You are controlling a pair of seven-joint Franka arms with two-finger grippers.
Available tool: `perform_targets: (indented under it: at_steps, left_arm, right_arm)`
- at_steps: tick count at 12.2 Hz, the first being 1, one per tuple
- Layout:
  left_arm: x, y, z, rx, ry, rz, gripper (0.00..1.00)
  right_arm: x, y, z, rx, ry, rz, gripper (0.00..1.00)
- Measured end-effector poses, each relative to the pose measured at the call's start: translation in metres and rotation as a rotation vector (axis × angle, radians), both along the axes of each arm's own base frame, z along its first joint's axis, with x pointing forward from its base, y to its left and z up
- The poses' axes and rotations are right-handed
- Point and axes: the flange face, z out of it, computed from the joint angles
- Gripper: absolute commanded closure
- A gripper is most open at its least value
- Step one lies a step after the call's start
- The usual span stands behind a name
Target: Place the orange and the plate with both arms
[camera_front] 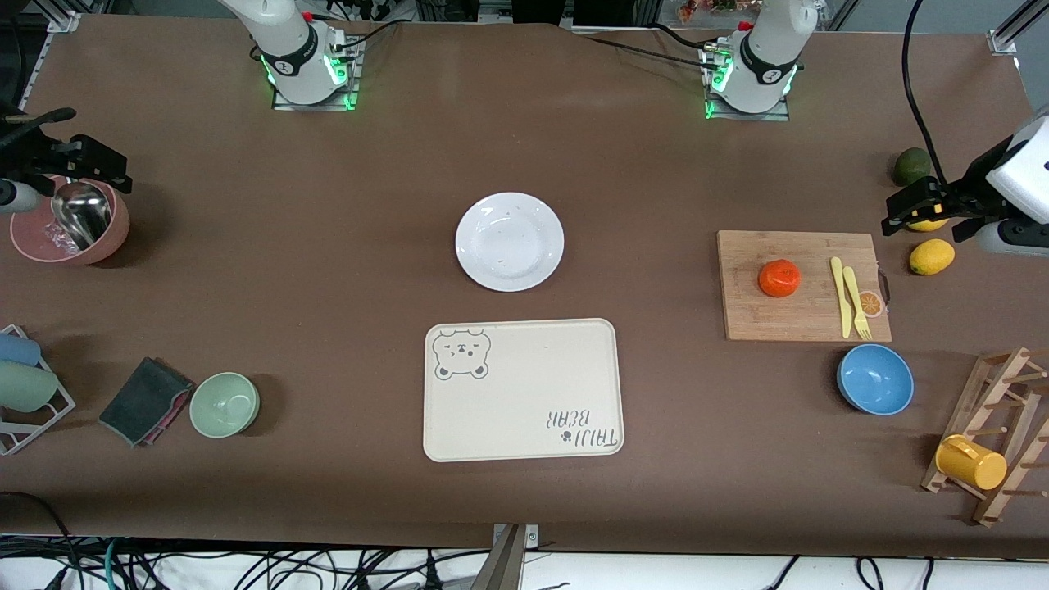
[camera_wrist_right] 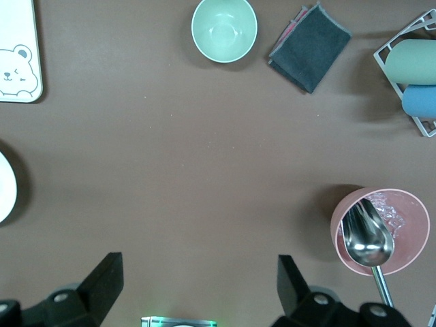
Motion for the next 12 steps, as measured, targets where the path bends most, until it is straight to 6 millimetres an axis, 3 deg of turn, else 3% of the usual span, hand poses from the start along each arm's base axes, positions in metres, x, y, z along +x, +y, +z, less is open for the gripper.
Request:
perform_targets:
  at_steps: [5, 7, 8, 12]
  left_arm:
    - [0.001, 0.006, 0.002, 0.000, -0.003, 0.011, 0.00]
    - [0.006, 0.006, -0.013, -0.001, 0.029, 0.009, 0.00]
    - [0.011, 0.004, -0.034, -0.002, 0.073, 0.006, 0.00]
    - [0.050, -0.008, -0.168, -0.009, 0.252, -0.014, 0.00]
  right_arm:
    - [0.000, 0.000, 0.000, 0.000, 0.001, 0.000, 0.00]
    - [0.000, 0.000, 0.000, 0.000, 0.001, 0.000, 0.00]
    - [0.000, 0.000, 0.000, 0.000, 0.001, 0.000, 0.00]
    - [0.000, 0.000, 0.000, 0.000, 0.002, 0.000, 0.00]
